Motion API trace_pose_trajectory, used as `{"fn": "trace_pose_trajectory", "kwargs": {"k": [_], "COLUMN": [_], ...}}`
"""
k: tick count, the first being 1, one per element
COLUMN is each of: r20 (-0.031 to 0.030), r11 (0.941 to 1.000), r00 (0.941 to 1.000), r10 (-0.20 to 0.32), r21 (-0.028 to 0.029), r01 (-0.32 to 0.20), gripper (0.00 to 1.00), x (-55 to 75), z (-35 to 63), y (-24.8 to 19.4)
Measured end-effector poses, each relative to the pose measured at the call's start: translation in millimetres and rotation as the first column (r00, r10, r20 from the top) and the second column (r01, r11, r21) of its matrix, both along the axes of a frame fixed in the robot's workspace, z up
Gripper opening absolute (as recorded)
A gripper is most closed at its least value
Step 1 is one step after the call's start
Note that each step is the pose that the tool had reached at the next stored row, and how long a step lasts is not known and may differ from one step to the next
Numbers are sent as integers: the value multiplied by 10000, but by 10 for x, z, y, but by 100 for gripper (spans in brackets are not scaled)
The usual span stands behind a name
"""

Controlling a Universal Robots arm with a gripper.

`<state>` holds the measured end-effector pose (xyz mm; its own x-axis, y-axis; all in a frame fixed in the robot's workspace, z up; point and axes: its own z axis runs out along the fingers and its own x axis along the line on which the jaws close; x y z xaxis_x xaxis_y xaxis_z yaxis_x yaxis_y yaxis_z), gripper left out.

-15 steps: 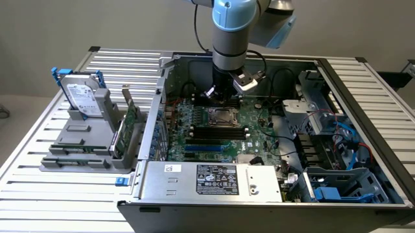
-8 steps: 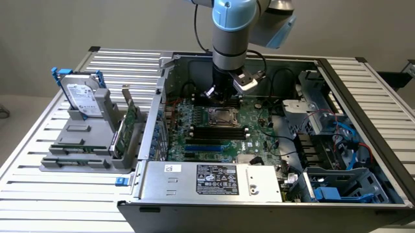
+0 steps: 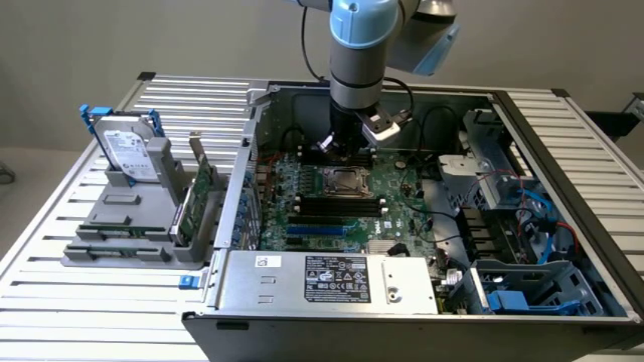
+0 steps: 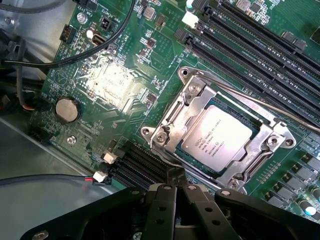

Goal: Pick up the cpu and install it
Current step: 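Install the first cpu locking lever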

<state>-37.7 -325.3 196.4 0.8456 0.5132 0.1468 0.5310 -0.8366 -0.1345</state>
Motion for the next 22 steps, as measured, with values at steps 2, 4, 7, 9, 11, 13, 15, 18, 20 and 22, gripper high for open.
{"fn": "trace_pose_trajectory", "kwargs": {"k": [2, 4, 7, 9, 11, 13, 15, 18, 20, 22], "r20": [0, 0, -1, -1, -1, -1, -1, -2, -1, -2], "r11": [10000, 10000, 10000, 10000, 10000, 10000, 10000, 10000, 10000, 10000], "r00": [10000, 10000, 10000, 10000, 10000, 10000, 10000, 10000, 10000, 10000], "r10": [0, 0, 0, 0, 1, 1, 1, 3, 6, 8], "r21": [-1, -3, -6, -7, -7, -8, -9, -10, -10, -9], "r01": [0, 0, 0, 0, -1, -1, -1, -3, -6, -8], "gripper": [11, 11, 11, 11, 11, 11, 11, 11, 11, 11], "x": [1, 4, 8, 11, 15, 18, 21, 28, 33, 37], "z": [0, 0, 1, 1, 1, 1, 1, 1, 1, 0], "y": [0, 1, 1, 1, 1, 2, 2, 3, 3, 3]}}
